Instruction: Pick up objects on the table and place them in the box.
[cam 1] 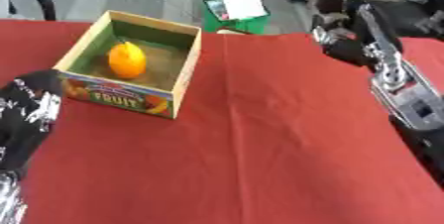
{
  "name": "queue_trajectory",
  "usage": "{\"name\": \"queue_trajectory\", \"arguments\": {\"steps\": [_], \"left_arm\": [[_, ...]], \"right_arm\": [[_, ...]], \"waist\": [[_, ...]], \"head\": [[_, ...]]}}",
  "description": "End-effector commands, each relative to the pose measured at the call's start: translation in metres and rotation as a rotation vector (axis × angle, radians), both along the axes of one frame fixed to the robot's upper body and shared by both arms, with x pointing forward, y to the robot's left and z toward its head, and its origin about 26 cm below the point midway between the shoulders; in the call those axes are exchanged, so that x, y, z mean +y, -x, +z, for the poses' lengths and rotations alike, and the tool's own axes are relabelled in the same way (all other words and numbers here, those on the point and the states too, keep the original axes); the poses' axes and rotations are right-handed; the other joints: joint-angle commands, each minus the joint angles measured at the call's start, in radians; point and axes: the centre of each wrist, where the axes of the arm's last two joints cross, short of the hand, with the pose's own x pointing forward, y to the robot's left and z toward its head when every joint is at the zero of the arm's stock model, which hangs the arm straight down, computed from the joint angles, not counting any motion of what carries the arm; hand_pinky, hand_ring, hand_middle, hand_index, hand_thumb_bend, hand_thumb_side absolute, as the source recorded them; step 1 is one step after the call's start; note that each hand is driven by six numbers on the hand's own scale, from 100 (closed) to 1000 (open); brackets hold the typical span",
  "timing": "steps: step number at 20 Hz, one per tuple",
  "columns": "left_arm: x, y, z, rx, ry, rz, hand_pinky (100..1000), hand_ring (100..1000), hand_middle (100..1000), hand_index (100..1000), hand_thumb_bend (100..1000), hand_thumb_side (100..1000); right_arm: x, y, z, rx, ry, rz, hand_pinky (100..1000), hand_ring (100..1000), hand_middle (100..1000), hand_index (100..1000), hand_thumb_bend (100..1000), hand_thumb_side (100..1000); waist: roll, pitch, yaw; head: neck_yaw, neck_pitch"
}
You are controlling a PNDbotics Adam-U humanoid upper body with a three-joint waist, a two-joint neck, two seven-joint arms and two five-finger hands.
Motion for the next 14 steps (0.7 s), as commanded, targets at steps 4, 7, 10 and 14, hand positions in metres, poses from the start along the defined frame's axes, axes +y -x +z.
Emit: {"name": "queue_trajectory", "arguments": {"steps": [4, 7, 10, 14], "left_arm": [[0.014, 0.000, 0.001, -0.013, -0.010, 0.059, 877, 936, 765, 714, 245, 467], [0.017, 0.000, -0.001, -0.010, -0.007, 0.078, 878, 941, 773, 712, 246, 466], [0.018, 0.000, -0.002, -0.007, -0.003, 0.088, 878, 938, 767, 707, 243, 468], [0.019, 0.001, -0.005, 0.003, -0.001, 0.093, 878, 935, 762, 689, 244, 470]], "right_arm": [[0.000, 0.017, -0.002, -0.003, -0.102, 0.005, 600, 779, 698, 799, 100, 289], [0.006, 0.021, -0.008, 0.009, -0.137, 0.020, 600, 777, 695, 801, 100, 309], [0.011, 0.022, -0.014, 0.015, -0.175, 0.029, 601, 775, 691, 802, 100, 327], [0.014, 0.024, -0.022, 0.030, -0.204, 0.027, 600, 771, 685, 801, 100, 337]], "waist": [[0.011, -0.010, -0.026], [0.015, -0.008, -0.032], [0.018, -0.005, -0.037], [0.018, -0.004, -0.036]], "head": [[0.022, -0.011], [0.030, -0.010], [0.035, -0.006], [0.039, 0.003]]}}
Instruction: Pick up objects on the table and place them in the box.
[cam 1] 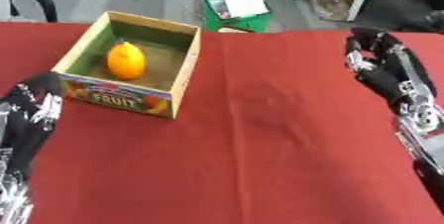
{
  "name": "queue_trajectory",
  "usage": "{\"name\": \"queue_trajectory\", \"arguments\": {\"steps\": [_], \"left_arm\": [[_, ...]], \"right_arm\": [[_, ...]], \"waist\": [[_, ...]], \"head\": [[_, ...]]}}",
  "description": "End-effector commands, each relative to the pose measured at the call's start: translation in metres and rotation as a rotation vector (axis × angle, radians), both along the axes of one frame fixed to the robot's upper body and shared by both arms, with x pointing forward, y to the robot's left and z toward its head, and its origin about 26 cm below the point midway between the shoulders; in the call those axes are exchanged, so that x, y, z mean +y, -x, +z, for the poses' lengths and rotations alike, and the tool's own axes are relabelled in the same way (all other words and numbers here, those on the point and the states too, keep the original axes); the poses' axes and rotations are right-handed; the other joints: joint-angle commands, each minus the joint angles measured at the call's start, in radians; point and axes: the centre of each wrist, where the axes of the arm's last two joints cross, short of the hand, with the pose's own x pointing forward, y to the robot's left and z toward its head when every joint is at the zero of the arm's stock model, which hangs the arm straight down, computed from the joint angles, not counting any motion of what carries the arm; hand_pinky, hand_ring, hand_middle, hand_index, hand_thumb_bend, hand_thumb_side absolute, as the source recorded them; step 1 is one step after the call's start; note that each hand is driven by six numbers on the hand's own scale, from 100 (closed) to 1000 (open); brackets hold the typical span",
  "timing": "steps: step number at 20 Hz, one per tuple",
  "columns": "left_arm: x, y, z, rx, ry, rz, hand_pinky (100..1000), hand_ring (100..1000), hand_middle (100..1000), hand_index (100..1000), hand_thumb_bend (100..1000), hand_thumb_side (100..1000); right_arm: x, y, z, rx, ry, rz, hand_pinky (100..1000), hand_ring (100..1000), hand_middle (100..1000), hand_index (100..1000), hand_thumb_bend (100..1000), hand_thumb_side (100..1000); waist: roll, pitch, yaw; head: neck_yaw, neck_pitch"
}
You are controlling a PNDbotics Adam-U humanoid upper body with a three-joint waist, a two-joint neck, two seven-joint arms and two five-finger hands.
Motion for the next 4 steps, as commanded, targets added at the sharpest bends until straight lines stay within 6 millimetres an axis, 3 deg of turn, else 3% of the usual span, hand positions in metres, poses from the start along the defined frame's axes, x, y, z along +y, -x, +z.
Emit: {"name": "queue_trajectory", "arguments": {"steps": [1, 4], "left_arm": [[0.0050, -0.0005, 0.0059, -0.021, -0.009, 0.015, 878, 935, 762, 685, 244, 470], [0.0049, -0.0002, 0.0040, -0.015, -0.007, 0.016, 879, 936, 762, 663, 245, 471]], "right_arm": [[-0.0012, 0.0020, 0.0088, -0.027, -0.014, -0.001, 600, 770, 684, 801, 100, 339], [-0.0012, 0.0029, 0.0040, -0.015, -0.023, -0.005, 600, 769, 683, 801, 100, 344]], "waist": [[0.002, -0.013, -0.001], [0.001, -0.015, -0.004]], "head": [[0.009, 0.006], [0.024, 0.028]]}}
